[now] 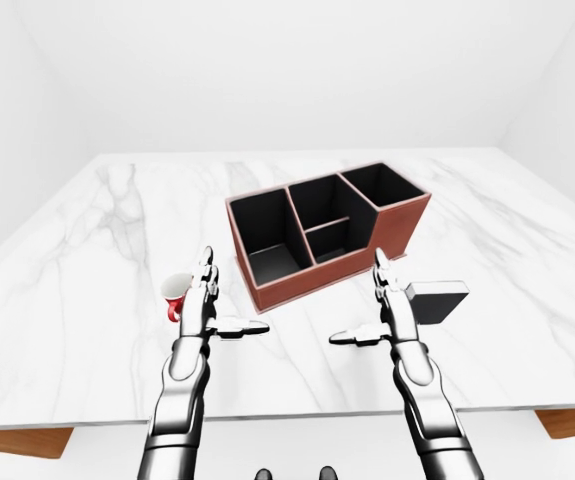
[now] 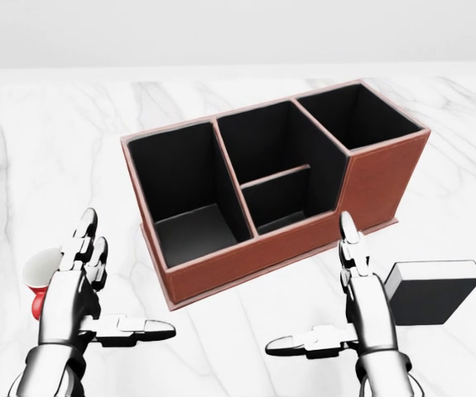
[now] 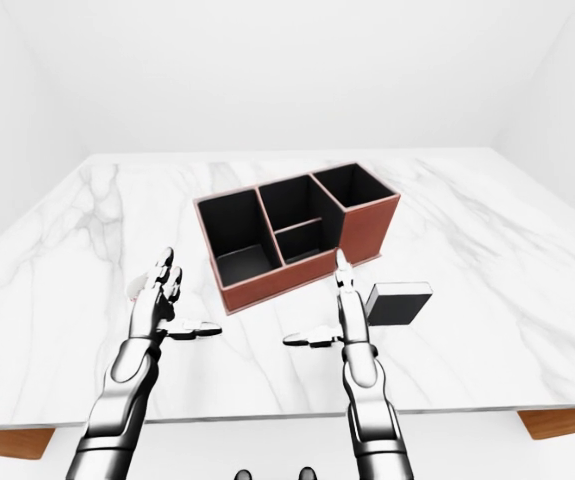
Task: Pick up the book and place it in the left compartment of the caddy.
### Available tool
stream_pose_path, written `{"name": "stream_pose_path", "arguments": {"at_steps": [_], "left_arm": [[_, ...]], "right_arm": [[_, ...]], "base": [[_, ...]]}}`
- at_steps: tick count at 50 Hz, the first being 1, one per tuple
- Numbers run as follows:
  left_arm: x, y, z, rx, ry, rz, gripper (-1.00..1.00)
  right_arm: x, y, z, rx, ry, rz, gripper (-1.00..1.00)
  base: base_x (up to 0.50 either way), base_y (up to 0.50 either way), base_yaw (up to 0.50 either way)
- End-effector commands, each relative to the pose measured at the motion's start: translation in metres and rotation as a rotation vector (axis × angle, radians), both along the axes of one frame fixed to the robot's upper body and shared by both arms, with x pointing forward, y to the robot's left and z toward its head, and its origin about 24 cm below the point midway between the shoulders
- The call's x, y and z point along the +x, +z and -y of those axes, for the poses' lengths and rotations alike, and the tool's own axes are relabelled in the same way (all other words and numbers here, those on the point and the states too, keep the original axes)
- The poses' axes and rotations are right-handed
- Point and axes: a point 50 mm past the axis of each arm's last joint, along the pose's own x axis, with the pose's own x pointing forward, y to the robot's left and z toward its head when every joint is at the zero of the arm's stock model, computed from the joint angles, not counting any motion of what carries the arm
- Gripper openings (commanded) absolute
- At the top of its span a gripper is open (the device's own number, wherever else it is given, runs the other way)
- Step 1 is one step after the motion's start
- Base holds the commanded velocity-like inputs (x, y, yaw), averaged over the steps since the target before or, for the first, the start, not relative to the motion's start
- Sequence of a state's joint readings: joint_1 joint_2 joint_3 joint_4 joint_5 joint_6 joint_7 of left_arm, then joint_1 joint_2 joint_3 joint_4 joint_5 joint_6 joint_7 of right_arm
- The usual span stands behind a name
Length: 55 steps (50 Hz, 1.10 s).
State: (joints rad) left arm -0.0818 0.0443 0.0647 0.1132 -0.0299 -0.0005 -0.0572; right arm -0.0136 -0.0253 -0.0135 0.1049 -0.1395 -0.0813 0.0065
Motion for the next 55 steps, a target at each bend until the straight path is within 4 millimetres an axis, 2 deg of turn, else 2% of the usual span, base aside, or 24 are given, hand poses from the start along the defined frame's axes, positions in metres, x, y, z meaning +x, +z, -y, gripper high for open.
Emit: {"name": "stream_pose_path", "arguments": {"at_steps": [1,6,7,10,21,24,27,29,35,41,45,49,55], "left_arm": [[-0.006,0.006,-0.001,0.004,-0.010,0.011,1.00],[-0.011,0.005,0.002,0.007,-0.034,0.009,1.00],[-0.010,0.005,0.002,0.007,-0.034,0.008,1.00],[-0.011,0.006,0.000,0.009,-0.034,0.011,1.00],[-0.017,0.013,0.000,-0.004,-0.060,0.017,1.00],[-0.016,0.017,-0.002,-0.012,-0.058,0.027,1.00],[-0.016,0.020,-0.004,-0.017,-0.057,0.041,1.00],[-0.015,0.020,-0.004,-0.019,-0.057,0.042,1.00],[-0.014,0.023,-0.008,-0.020,-0.055,0.054,1.00],[-0.014,0.027,-0.009,-0.024,-0.053,0.072,1.00],[-0.016,0.030,-0.010,-0.025,-0.056,0.087,1.00],[-0.017,0.034,-0.012,-0.028,-0.056,0.104,1.00],[-0.016,0.033,-0.011,-0.027,-0.057,0.096,1.00]], "right_arm": [[0.008,0.012,0.006,-0.084,-0.032,-0.013,1.00],[0.018,0.044,0.017,-0.305,-0.017,0.061,1.00],[0.018,0.044,0.017,-0.308,-0.017,0.061,1.00],[0.022,0.066,0.023,-0.433,0.027,0.117,1.00],[0.031,0.099,0.048,-0.886,0.165,0.013,1.00],[0.031,0.117,0.059,-1.032,0.197,-0.055,1.00],[0.032,0.132,0.066,-1.123,0.158,-0.066,1.00],[0.032,0.132,0.073,-1.211,0.117,-0.111,1.00],[0.033,0.151,0.087,-1.317,-0.009,-0.130,1.00],[0.030,0.155,0.102,-1.369,-0.078,-0.175,1.00],[0.037,0.154,0.113,-1.360,-0.090,-0.223,1.00],[0.045,0.147,0.124,-1.344,-0.072,-0.291,1.00],[0.054,0.134,0.131,-1.337,-0.033,-0.368,1.00]], "base": [[0.50,0.00,0.00],[0.00,0.00,0.00],[0.00,0.00,0.00],[0.00,0.00,0.00],[0.00,0.00,0.00],[0.00,0.00,0.00],[0.00,0.00,0.00],[0.00,0.00,0.00],[0.00,0.00,0.00],[0.00,0.00,0.00],[0.00,0.00,0.00],[0.00,0.00,0.00],[0.00,0.00,0.00]]}}
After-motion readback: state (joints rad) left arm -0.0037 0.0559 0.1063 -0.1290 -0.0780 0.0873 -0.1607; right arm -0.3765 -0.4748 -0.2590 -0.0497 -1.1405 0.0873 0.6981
